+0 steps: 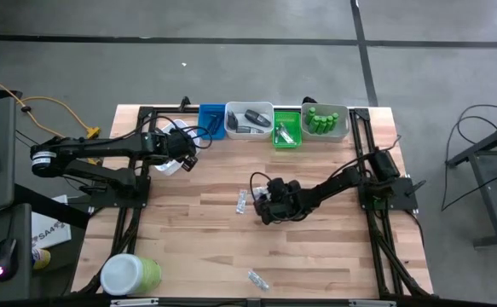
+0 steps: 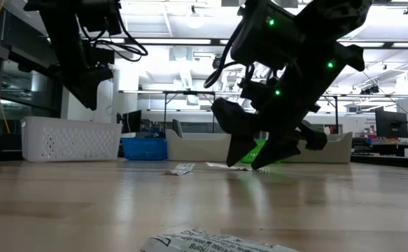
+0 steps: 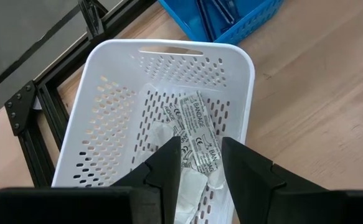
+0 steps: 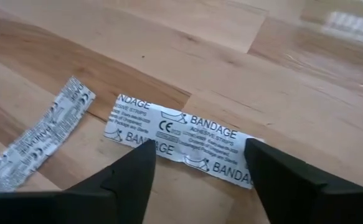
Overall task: Pick & Place Travel size toiletries
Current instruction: Put the bandage pack into the left white bin
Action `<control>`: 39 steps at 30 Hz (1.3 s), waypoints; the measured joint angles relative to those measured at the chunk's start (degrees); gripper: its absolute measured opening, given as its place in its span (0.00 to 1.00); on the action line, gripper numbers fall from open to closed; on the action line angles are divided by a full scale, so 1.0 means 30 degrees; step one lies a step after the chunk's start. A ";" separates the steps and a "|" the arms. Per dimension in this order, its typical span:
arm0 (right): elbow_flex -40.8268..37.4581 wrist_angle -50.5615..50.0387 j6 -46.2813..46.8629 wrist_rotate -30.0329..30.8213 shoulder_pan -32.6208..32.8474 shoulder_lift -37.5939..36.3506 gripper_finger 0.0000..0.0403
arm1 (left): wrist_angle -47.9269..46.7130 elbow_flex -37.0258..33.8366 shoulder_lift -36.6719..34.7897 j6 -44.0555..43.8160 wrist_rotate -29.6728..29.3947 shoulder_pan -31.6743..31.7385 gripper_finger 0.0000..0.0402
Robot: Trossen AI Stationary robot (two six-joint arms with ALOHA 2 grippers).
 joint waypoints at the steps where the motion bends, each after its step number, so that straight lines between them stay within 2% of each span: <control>1: 0.0000 -0.0114 -0.0216 -0.0036 -0.0007 0.0007 0.59 | 0.0000 0.0000 -0.0006 0.0000 0.0007 0.0001 0.29; 13: -0.0007 -0.1182 -0.1261 -0.1578 -0.0516 0.0000 0.32 | -0.0003 0.0007 0.0000 -0.0003 0.0007 0.0000 0.29; 18: 0.0007 -0.1045 -0.1268 -0.2911 -0.0952 -0.0029 0.29 | -0.0007 0.0007 -0.0007 -0.0007 0.0007 0.0000 0.29; 25: 0.0007 -0.1040 -0.1370 -0.3106 -0.1205 -0.0029 0.29 | -0.0010 0.0007 0.0000 -0.0007 0.0007 0.0000 0.29; 30: 0.0000 -0.1067 -0.1765 -0.3366 -0.1398 -0.0029 0.20 | -0.0015 0.0007 0.0000 -0.0007 0.0000 0.0000 0.29; 37: -0.0007 -0.0958 -0.2349 -0.3642 -0.1413 -0.0029 0.03 | -0.0008 0.0007 0.0000 -0.0015 0.0302 0.0001 0.29; 39: -0.0007 -0.0953 -0.2531 -0.3649 -0.1413 -0.0039 0.02 | 0.0003 0.0007 0.0000 -0.0015 0.0448 0.0000 0.29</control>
